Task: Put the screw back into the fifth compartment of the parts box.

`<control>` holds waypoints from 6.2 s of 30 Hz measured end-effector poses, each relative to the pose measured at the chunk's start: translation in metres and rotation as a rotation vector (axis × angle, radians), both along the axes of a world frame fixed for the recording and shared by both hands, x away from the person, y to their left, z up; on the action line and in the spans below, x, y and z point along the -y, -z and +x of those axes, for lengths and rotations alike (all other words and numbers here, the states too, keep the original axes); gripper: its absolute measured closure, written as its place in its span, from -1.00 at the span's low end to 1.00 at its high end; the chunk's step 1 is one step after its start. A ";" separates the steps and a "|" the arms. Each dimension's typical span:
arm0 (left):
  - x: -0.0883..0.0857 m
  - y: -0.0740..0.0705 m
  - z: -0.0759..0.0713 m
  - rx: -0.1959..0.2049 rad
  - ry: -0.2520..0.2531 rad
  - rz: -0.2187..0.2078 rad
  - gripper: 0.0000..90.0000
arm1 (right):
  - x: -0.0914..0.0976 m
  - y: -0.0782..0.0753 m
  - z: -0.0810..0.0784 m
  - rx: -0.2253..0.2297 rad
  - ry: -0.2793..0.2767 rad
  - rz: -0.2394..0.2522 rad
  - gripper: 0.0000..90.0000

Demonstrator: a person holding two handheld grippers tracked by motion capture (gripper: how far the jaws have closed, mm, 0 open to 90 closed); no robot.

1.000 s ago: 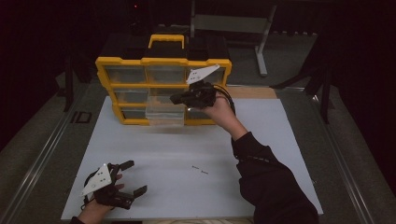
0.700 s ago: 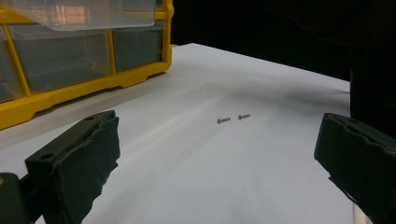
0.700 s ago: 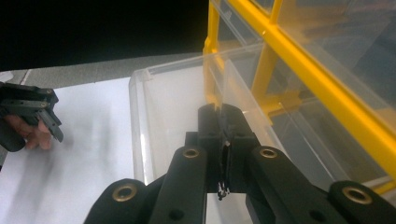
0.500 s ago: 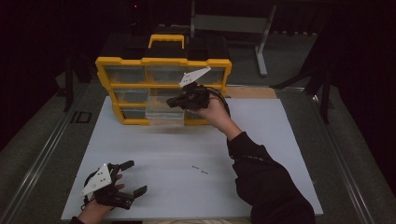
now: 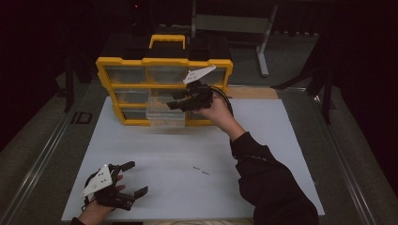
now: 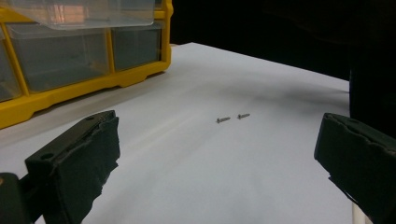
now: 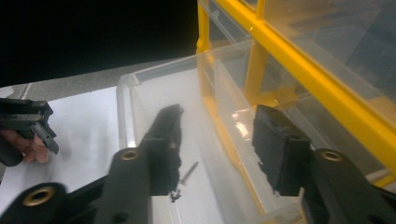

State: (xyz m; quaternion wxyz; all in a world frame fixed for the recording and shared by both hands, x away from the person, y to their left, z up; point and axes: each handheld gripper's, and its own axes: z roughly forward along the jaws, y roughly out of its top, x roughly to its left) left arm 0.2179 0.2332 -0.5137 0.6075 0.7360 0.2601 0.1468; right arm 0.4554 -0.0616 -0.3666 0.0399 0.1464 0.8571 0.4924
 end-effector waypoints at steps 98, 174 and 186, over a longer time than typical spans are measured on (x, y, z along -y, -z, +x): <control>0.001 0.001 0.001 -0.008 -0.002 0.007 -0.97 | 0.074 0.158 -0.114 -0.059 -0.120 -0.124 0.49; 0.001 0.001 0.001 -0.007 -0.002 0.010 -0.97 | 0.090 0.015 -0.084 0.088 -0.032 -0.021 0.95; 0.001 0.001 0.001 -0.007 0.001 0.007 -0.97 | 0.070 -0.012 -0.068 0.127 -0.042 -0.009 0.95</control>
